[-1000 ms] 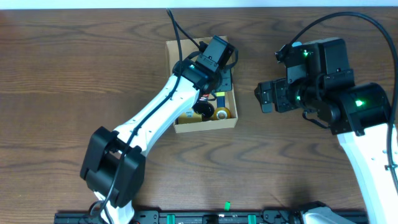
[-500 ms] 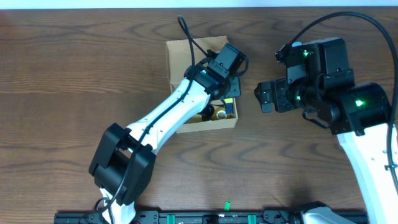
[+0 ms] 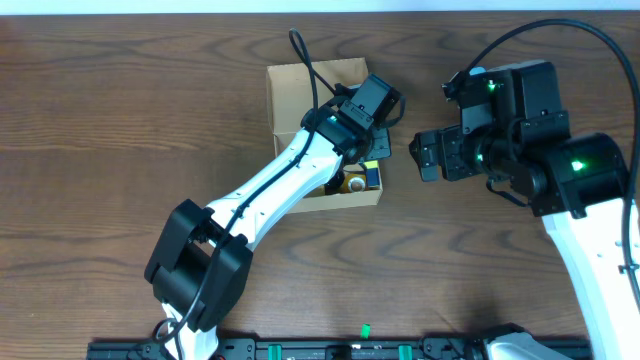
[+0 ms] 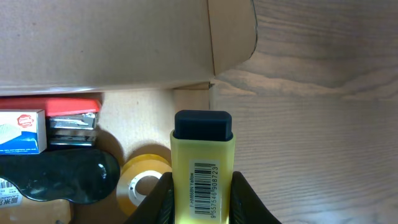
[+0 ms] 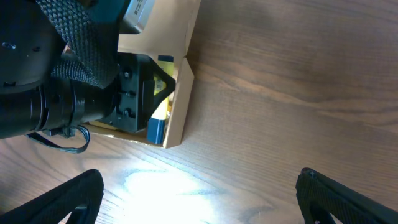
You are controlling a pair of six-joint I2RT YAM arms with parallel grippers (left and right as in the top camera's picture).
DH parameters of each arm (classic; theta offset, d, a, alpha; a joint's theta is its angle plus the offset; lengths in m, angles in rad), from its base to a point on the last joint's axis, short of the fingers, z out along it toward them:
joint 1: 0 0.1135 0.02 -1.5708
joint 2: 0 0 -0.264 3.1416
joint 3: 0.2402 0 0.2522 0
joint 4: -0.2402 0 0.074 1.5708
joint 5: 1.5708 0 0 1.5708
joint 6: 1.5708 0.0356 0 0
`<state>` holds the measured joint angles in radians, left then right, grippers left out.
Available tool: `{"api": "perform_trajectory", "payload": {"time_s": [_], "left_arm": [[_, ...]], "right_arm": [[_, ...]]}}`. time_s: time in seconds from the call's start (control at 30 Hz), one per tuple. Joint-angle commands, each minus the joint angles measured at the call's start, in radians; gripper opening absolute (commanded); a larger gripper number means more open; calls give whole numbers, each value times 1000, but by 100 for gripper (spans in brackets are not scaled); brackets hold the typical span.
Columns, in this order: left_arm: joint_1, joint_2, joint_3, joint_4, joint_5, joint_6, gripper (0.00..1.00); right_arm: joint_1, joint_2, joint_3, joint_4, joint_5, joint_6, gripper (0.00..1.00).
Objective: Pack container
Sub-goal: 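Lower the highlighter into the box and open the left gripper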
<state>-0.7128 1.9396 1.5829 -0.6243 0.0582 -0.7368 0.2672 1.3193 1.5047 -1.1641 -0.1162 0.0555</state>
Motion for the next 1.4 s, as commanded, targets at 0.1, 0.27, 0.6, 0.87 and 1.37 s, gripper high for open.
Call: {"api": "perform_trajectory", "payload": {"time_s": [0.1,0.27,0.6,0.87,1.37], "left_arm": [[0,16,16,-4,-67,-11,9],[-1,17,16,-3,-74,-11,10],[-2,40,3,-3,-90,-11,11],[-2,41,3,-7,-83,-11,39],[19,0,4,-105,-85,6,43]], "right_arm": [[-5,1,13,-3,-4,-12,99],[-5,1,13,-3,-4,-12,99],[-5,1,13,-3,-4,-12,99],[-5,1,13,-3,-4,-12,99],[-5,1,13,-3,-4,-12,99]]}}
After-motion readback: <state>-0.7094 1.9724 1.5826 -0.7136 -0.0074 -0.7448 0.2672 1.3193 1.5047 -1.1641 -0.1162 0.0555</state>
